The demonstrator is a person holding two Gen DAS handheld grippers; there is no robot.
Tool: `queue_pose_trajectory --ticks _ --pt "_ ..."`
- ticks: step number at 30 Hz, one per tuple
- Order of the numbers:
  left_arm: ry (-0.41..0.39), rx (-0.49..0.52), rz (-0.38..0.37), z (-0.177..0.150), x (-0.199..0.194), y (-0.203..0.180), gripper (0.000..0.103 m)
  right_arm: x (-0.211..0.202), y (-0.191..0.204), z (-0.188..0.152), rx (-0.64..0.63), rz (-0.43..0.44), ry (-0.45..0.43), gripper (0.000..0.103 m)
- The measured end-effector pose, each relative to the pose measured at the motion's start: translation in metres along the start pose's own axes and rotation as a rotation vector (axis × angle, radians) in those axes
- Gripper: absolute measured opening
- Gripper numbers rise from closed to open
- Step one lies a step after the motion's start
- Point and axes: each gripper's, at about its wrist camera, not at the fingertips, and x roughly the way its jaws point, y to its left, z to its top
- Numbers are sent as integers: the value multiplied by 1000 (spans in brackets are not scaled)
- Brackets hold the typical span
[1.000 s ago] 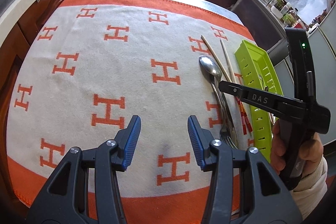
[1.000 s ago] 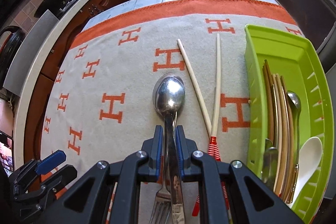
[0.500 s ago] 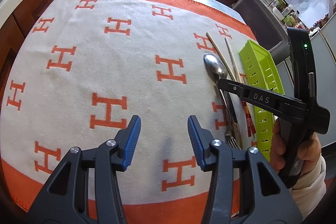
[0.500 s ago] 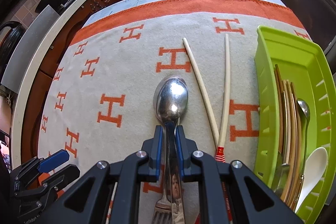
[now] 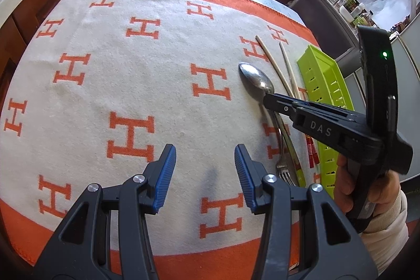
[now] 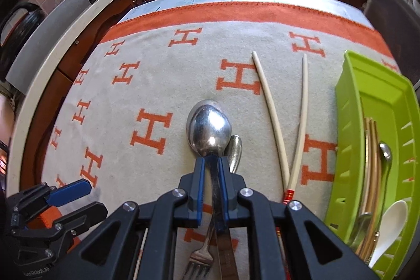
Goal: Organize utensils
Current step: 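Lift the large metal spoon off the blanket with the right gripper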
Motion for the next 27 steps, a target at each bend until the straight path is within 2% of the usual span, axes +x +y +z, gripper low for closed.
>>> queue_pose_trajectory --ticks 7,15,18,22,27 --pt "5 1 -7 0 2 -2 43 12 -18 13 99 162 85 13" --pt "16 -1 -17 2 6 -3 43 16 -18 18 91 212 112 13" --pt "17 3 -15 3 7 -3 43 13 -10 15 21 144 85 7" --pt "10 3 -12 5 6 -3 43 6 6 4 -69 30 27 6" --pt "10 6 -9 6 4 -5 43 -10 5 -12 -65 33 -39 6"
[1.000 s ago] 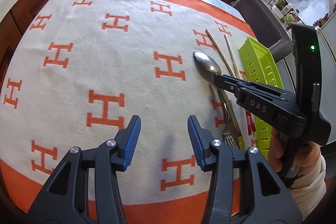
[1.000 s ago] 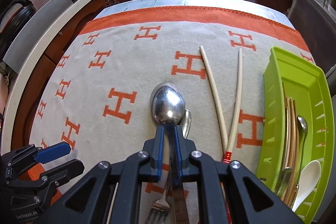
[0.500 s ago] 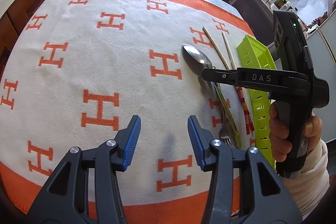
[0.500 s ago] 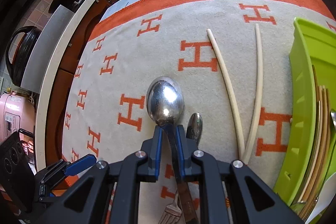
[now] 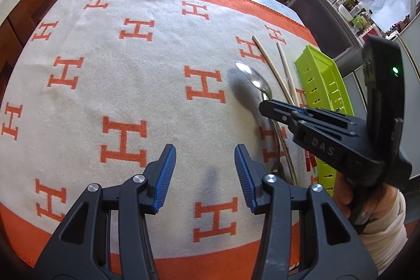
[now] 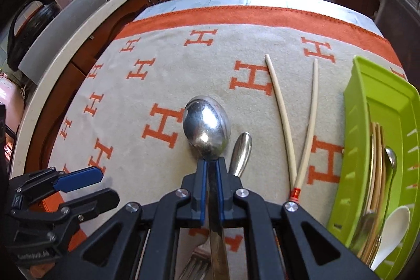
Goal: Organize utensils
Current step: 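Lift the large metal spoon off the blanket with the right gripper, then close the left gripper on the metal fork while the right holds the spoon up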
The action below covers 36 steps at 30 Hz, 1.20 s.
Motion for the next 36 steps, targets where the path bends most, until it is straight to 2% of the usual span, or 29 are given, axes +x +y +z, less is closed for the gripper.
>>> queue_pose_trajectory --ticks 11,21,29,31,33,34,36 --pt "-6 54 -6 -1 -4 -26 43 -62 -28 -38 113 107 -169 6" --pt "54 121 -40 4 21 -67 43 -107 -47 -63 181 186 -291 6" --pt "95 199 34 -3 56 -108 43 -145 -70 -81 231 227 -408 6" --pt "95 209 61 -4 61 -113 38 -154 -75 -85 246 236 -435 6" --pt "77 234 101 -6 63 -120 25 -164 -80 -90 259 240 -462 6" --pt "75 243 110 -6 65 -122 22 -168 -81 -91 263 242 -473 6" --pt "75 246 118 -7 66 -125 7 -180 -85 -94 274 245 -498 6"
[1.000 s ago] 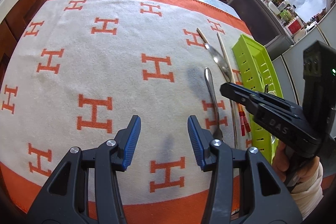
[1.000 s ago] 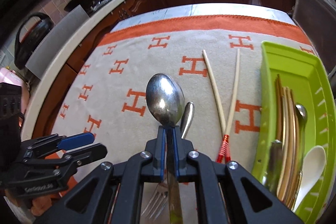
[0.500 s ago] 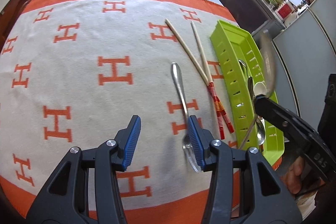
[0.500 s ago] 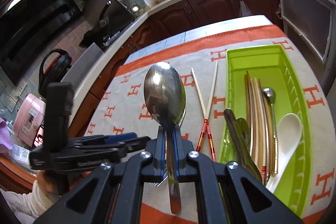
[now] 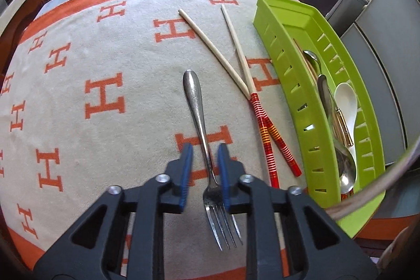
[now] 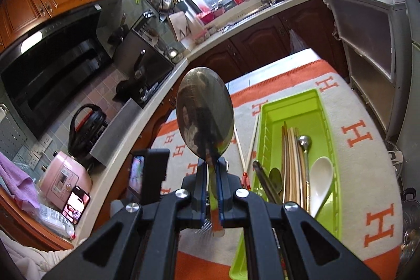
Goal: Organize utensils
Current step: 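Close the left gripper on the metal fork while the right holds the spoon up, then carry the fork and spoon into the green tray with both grippers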
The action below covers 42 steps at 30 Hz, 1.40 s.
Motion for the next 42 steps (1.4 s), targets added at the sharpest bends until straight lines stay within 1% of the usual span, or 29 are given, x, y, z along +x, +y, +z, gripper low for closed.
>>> queue_pose_trajectory --ticks 3,6,10,16,21,24,27,30,35,36,40,42 --pt "3 -20 -29 1 0 2 3 -15 1 8 10 -7 -24 6" --pt "7 -53 -77 1 0 7 2 -26 1 14 12 -43 -28 6" --pt "5 -88 -130 -5 -12 13 2 -39 -1 19 17 -87 -30 6" --pt "-55 -83 -206 -6 -52 3 2 -38 -7 20 -8 -203 31 6" --pt "-86 -56 -286 1 -84 -17 2 -22 -15 20 -19 -281 96 6" --pt "-92 -35 -316 9 -95 -34 2 -7 -21 21 -34 -336 133 6" --pt "-91 -29 -328 17 -97 -49 2 9 -30 24 -32 -361 163 6" --pt "-88 -31 -322 24 -95 -64 2 24 -39 25 -30 -376 196 6" --pt "-67 -50 -301 34 -74 -80 2 49 -64 29 15 -383 230 8" --pt "-63 -53 -296 35 -70 -84 2 52 -68 30 31 -378 233 10" --pt "-48 -64 -280 37 -51 -91 2 55 -82 31 90 -345 236 10" --pt "-42 -69 -272 38 -44 -92 2 48 -85 32 108 -358 219 10"
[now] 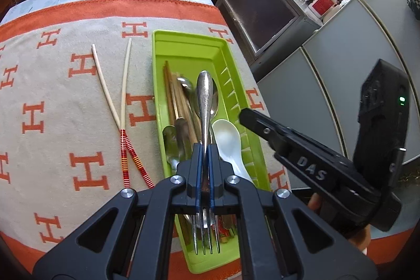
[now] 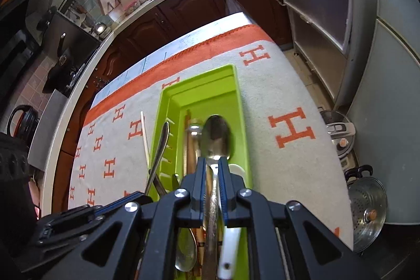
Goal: Organize utensils
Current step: 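Carry the fork and spoon into the green tray with both grippers, then open both grippers to release the fork and spoon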
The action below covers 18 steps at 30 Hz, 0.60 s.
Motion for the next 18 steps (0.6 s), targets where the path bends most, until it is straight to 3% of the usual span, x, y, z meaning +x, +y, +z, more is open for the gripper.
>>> queue_pose_trajectory --ticks 7,12,18 --pt "10 -27 37 4 21 2 2 -29 -13 -12 85 -73 -89 10" --pt "33 -30 66 4 36 1 2 -34 -17 -17 109 -84 -89 10" --pt "27 9 83 0 25 -6 3 -34 -15 -24 95 -97 -69 10"
